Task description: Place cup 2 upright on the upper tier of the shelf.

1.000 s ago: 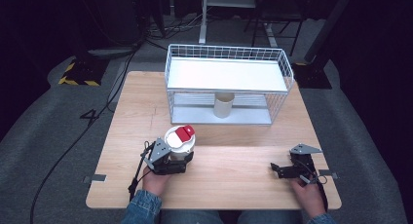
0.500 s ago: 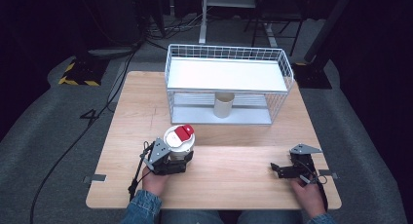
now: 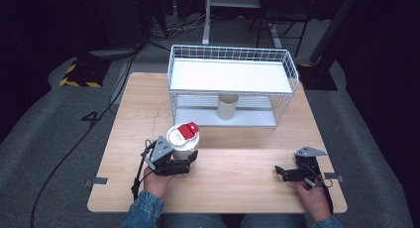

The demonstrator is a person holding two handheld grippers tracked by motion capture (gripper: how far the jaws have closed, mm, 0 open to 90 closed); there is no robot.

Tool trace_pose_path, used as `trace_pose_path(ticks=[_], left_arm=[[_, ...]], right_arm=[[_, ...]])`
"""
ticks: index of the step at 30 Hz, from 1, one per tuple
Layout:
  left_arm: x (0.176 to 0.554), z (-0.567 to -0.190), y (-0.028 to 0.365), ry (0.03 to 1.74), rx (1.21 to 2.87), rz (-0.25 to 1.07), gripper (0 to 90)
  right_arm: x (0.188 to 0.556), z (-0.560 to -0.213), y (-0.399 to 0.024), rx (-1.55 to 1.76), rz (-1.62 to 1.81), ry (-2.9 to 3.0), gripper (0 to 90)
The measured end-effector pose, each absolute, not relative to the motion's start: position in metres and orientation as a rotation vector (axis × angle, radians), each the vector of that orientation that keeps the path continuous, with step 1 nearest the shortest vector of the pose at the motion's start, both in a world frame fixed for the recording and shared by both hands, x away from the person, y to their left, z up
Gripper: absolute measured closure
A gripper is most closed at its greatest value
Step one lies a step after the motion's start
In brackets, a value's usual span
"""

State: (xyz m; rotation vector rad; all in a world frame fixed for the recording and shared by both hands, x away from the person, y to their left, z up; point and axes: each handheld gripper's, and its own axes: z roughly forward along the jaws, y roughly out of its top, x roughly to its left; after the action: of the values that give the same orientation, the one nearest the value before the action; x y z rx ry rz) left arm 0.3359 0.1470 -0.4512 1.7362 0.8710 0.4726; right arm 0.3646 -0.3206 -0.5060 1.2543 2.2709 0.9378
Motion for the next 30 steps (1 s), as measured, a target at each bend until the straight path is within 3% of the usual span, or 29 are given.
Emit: trace_pose_path(ticks=[30], left_arm=[[0.343,-0.369,0.135,0.825,1.713,0.498,11.1]], right_arm=[[0.365,-0.506,-0.319,1.267,0.933,2.262,0.3]])
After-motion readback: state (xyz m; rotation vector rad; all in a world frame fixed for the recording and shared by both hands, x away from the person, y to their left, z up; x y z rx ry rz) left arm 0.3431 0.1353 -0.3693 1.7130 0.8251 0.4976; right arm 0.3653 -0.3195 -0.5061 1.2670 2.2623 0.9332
